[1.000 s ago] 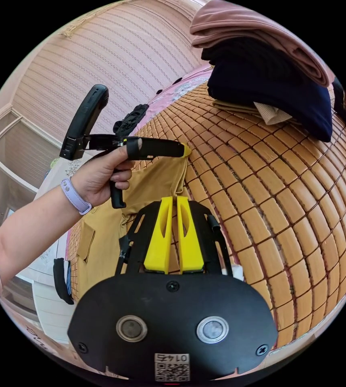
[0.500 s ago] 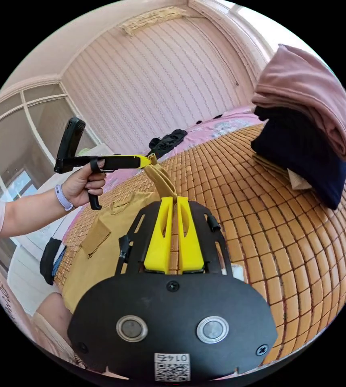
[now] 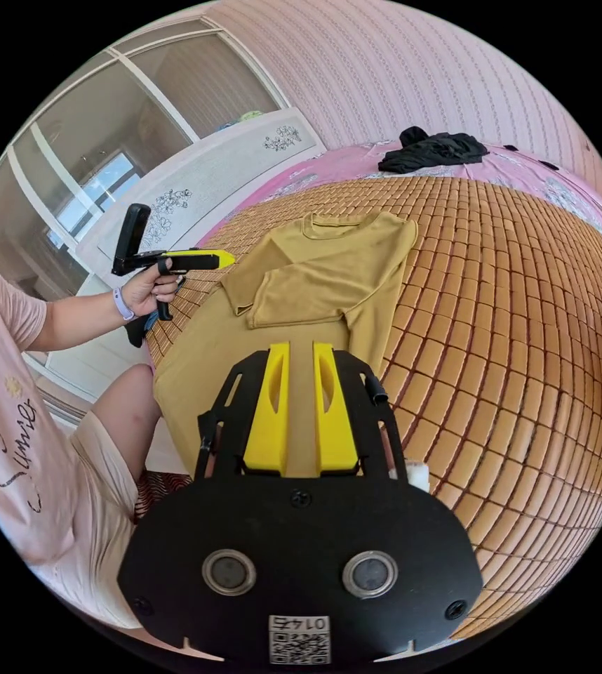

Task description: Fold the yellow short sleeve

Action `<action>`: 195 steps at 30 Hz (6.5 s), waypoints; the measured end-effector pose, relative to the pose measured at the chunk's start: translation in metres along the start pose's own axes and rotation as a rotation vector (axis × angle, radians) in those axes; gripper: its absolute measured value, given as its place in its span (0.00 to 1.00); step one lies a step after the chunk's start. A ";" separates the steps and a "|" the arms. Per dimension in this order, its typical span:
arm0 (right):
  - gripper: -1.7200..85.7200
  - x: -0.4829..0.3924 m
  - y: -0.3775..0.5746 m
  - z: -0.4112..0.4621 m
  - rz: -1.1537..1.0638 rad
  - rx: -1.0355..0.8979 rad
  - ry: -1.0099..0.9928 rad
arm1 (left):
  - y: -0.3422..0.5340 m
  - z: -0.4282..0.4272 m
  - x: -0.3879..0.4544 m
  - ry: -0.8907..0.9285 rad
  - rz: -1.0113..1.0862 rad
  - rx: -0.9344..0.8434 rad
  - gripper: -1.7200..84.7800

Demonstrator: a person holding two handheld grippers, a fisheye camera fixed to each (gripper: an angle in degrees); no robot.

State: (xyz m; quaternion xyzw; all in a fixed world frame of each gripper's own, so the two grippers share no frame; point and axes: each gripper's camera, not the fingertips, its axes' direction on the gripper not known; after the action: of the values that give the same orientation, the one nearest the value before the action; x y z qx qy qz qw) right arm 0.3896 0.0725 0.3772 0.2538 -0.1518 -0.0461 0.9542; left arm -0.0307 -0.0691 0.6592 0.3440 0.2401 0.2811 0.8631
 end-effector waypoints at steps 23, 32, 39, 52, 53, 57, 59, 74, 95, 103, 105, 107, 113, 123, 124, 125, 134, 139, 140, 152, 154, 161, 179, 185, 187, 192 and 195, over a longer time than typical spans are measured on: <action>0.04 -0.010 -0.110 0.057 0.041 -0.177 0.286 | 0.012 0.015 0.010 0.122 0.090 -0.167 0.07; 0.05 0.029 -0.101 0.038 0.143 -0.181 0.272 | 0.025 -0.005 0.025 0.310 0.180 -0.219 0.08; 0.13 0.049 -0.156 0.040 0.126 -0.041 0.284 | 0.026 -0.058 -0.057 0.120 -0.009 -0.079 0.09; 0.04 0.101 -0.252 0.101 0.146 -0.197 0.288 | -0.040 -0.078 -0.192 -0.189 -0.263 -0.053 0.13; 0.04 0.104 -0.254 0.100 0.152 -0.192 0.281 | -0.041 -0.076 -0.196 -0.181 -0.279 -0.070 0.12; 0.02 0.121 -0.264 0.087 0.221 -0.137 0.237 | -0.040 -0.081 -0.200 -0.213 -0.284 -0.066 0.04; 0.02 0.126 -0.268 0.082 0.240 -0.118 0.228 | -0.045 -0.084 -0.202 -0.185 -0.286 -0.086 0.02; 0.02 0.115 -0.248 -0.039 0.168 0.042 0.031 | -0.053 -0.207 -0.155 -0.088 -0.048 0.138 0.01; 0.12 0.005 -0.038 -0.003 0.038 -0.172 -0.062 | 0.170 -0.216 -0.073 0.090 -0.111 -0.131 0.11; 0.08 -0.038 -0.050 0.086 -0.055 -0.379 0.024 | 0.117 -0.125 -0.035 0.120 -0.050 -0.291 0.09; 0.05 -0.040 -0.047 0.082 -0.066 -0.369 -0.015 | 0.119 -0.126 -0.032 0.089 -0.028 -0.272 0.04; 0.05 -0.042 -0.042 0.074 -0.077 -0.355 -0.054 | 0.127 -0.136 -0.032 0.135 -0.006 -0.265 0.02; 0.08 -0.053 -0.016 0.057 -0.041 -0.414 -0.002 | 0.185 -0.162 -0.022 0.364 0.035 -0.371 0.05; 0.08 -0.025 -0.019 0.074 0.362 -0.215 0.277 | 0.202 -0.153 -0.035 0.141 -0.173 -0.201 0.05; 0.06 -0.023 -0.019 0.082 0.419 -0.240 0.300 | 0.200 -0.142 -0.032 0.119 -0.173 -0.221 0.05; 0.05 -0.025 -0.019 0.083 0.425 -0.235 0.309 | 0.200 -0.131 -0.029 0.077 -0.168 -0.260 0.03; 0.02 -0.044 -0.032 0.090 0.347 -0.266 0.348 | 0.215 -0.125 -0.009 0.076 -0.149 -0.248 0.02; 0.02 -0.083 -0.075 0.098 0.154 -0.256 0.308 | 0.208 -0.135 0.031 0.051 0.017 -0.191 0.03; 0.02 -0.088 -0.083 0.104 0.130 -0.253 0.296 | 0.203 -0.127 0.041 0.056 0.047 -0.180 0.03; 0.02 -0.155 -0.204 0.271 -0.290 -0.606 0.297 | 0.228 -0.037 0.116 -0.008 0.156 -0.277 0.01; 0.02 -0.157 -0.217 0.278 -0.326 -0.698 0.281 | 0.227 -0.039 0.115 0.011 0.140 -0.269 0.01; 0.02 -0.149 -0.244 0.304 -0.344 -0.713 0.331 | 0.215 -0.016 0.146 0.046 0.255 -0.168 0.01; 0.06 -0.065 -0.143 0.141 -0.005 -0.447 0.236 | 0.255 -0.007 0.183 0.162 0.375 0.016 0.10; 0.13 -0.010 -0.008 0.075 0.403 -0.380 0.216 | 0.240 0.021 0.228 0.174 0.520 0.089 0.17; 0.12 0.006 0.022 0.069 0.479 -0.348 0.138 | 0.235 0.037 0.244 0.188 0.563 0.050 0.18; 0.05 0.024 0.048 0.050 0.490 -0.262 0.129 | 0.230 0.078 0.284 0.210 0.651 -0.089 0.24; 0.02 0.037 0.064 0.038 0.479 -0.209 0.047 | 0.227 0.094 0.300 0.202 0.658 -0.121 0.25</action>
State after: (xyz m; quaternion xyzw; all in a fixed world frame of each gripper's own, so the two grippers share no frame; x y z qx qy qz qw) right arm 0.4139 0.1037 0.4498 0.1114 -0.1797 0.1717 0.9622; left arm 0.1717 0.2200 0.8191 0.3218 0.1833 0.5907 0.7169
